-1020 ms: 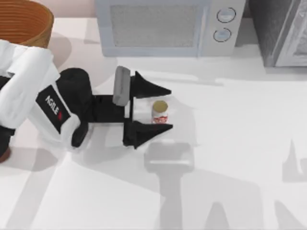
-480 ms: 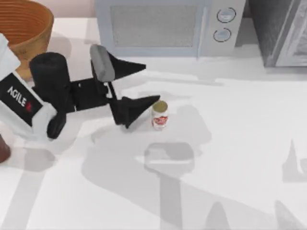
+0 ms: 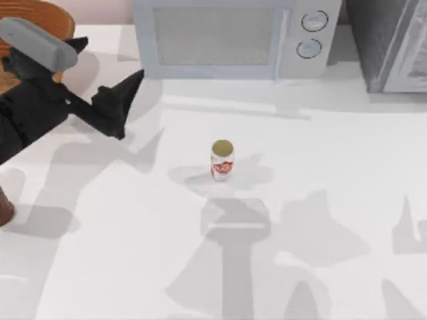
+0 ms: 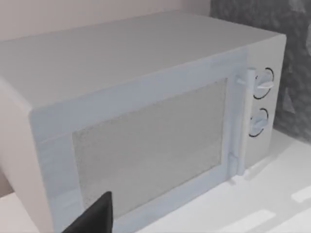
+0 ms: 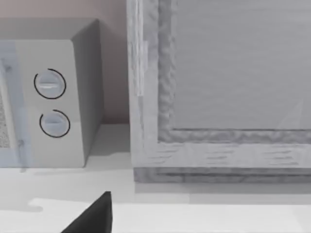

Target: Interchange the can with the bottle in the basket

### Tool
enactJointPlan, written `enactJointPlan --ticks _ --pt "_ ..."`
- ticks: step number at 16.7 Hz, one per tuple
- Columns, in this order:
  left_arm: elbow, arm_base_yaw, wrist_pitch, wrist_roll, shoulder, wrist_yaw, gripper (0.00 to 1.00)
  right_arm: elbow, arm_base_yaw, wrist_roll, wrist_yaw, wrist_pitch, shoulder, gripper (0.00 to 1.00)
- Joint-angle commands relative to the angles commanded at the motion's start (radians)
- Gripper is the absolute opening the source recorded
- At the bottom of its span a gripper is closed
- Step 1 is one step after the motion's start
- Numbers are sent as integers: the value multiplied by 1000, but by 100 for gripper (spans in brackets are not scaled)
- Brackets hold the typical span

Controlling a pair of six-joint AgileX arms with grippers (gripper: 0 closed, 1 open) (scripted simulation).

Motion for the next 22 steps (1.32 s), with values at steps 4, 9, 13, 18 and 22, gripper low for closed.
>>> enactJointPlan --ticks 4,9,13,18,22 --pt "-148 -7 -165 -2 -327 -123 100 0 0 0 0 0 0 100" --pt "-321 -4 -358 -15 -692 -255 100 0 0 0 0 0 0 100" --pt "-439 39 -515 -39 -1068 -361 100 0 0 0 0 0 0 100" --pt "-545 118 -697 -80 -1369 -468 100 0 0 0 0 0 0 100" --pt "-572 158 -751 -93 -1440 -509 100 0 0 0 0 0 0 100"
